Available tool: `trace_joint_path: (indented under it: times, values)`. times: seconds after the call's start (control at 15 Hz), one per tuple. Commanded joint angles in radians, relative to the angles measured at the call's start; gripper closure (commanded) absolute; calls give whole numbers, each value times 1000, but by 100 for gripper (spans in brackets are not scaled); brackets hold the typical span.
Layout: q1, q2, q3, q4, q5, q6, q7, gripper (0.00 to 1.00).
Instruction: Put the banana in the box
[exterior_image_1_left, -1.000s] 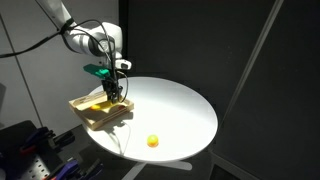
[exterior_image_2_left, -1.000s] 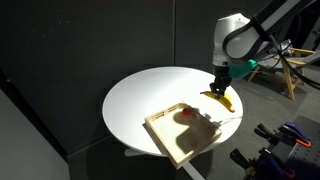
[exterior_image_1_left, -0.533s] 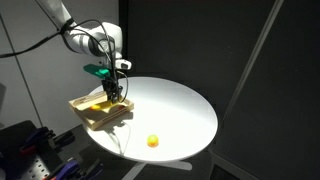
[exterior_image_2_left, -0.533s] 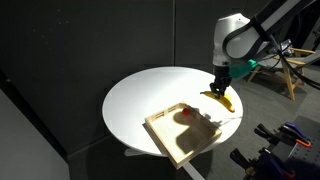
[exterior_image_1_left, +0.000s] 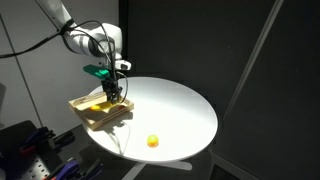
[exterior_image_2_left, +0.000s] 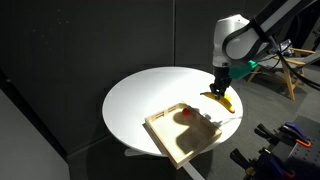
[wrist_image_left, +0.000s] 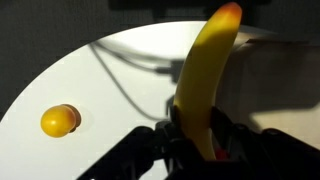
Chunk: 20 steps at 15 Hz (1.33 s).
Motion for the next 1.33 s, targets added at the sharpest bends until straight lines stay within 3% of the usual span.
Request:
trace_joint_path:
  times: [0.0, 0.8, 1.27]
  values:
    - [5, -9, 10, 6, 4, -8, -4, 88]
    - [59, 13, 56, 30, -6, -12, 14, 88]
    - [80, 71, 62, 100, -5, -32, 27, 88]
